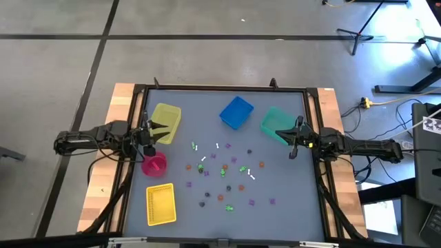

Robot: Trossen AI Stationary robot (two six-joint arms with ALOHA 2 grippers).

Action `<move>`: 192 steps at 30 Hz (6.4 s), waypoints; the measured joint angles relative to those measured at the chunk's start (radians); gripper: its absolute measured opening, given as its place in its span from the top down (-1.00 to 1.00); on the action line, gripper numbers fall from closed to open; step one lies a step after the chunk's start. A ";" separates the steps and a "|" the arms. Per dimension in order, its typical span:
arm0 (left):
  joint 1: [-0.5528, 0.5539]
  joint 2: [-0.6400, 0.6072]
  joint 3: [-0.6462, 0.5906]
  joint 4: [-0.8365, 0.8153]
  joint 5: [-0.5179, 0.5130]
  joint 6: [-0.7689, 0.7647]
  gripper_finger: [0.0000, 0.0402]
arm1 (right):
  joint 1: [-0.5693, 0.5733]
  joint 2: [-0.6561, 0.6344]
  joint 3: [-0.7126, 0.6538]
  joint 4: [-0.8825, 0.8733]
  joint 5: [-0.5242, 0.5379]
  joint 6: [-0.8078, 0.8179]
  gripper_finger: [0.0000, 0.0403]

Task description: Sort Halloween decoration

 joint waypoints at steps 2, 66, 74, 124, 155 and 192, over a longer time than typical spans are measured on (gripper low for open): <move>0.000 0.000 0.000 0.000 0.000 0.000 0.42 | 0.000 0.000 0.000 0.000 0.000 0.000 0.99; 0.000 0.000 0.000 0.085 0.258 -0.766 0.42 | 0.001 0.175 0.231 0.198 -0.230 0.188 -0.02; 0.000 0.000 0.000 0.084 0.258 -0.766 0.42 | 0.001 0.508 0.437 0.021 -0.366 0.188 0.00; 0.000 0.000 0.000 0.083 0.259 -0.766 0.42 | 0.255 1.500 0.783 -0.596 -0.154 0.175 0.05; 0.000 0.000 0.000 0.083 0.259 -0.766 0.42 | 0.254 1.505 0.869 -0.711 -0.154 0.162 0.50; 0.000 0.000 0.000 0.083 0.259 -0.766 0.42 | -0.177 1.498 1.124 -1.328 0.152 -0.079 0.50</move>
